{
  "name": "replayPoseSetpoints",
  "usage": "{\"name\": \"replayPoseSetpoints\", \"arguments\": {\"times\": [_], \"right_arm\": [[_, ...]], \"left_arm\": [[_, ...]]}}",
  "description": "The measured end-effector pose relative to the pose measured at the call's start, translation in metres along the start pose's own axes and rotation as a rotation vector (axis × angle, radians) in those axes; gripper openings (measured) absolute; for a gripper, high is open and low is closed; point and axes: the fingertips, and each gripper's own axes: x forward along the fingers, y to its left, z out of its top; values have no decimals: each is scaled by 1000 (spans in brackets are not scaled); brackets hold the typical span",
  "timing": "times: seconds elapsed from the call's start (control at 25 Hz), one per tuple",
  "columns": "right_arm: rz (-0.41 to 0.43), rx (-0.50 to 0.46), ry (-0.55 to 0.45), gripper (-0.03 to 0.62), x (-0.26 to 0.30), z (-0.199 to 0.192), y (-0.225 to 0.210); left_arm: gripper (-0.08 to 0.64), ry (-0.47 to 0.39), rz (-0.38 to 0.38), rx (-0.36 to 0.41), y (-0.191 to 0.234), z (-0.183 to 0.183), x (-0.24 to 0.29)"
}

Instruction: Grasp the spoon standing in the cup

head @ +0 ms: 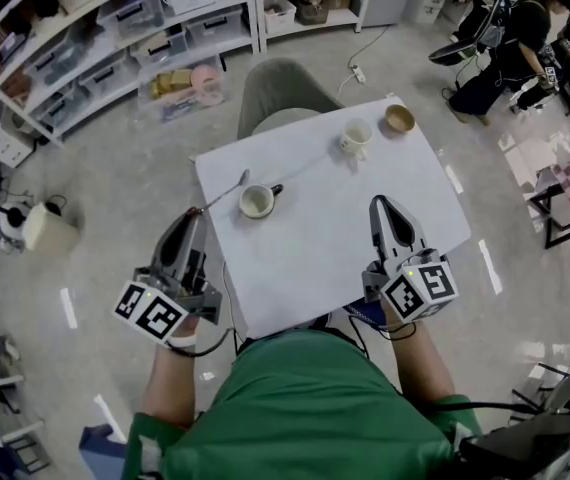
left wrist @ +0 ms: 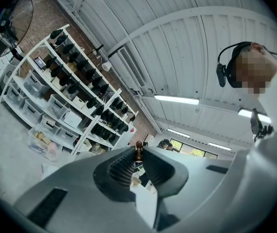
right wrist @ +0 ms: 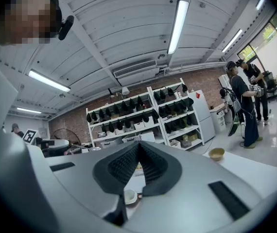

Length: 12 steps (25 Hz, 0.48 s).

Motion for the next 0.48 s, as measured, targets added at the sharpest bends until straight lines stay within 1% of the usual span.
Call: {"name": "replayPoseSetpoints", "arguments": {"times": [0.48], "right_arm": [[9, -10, 4, 21, -1, -3, 3]], "left_arm": [[57, 12, 1, 0, 2, -5, -1]]}}
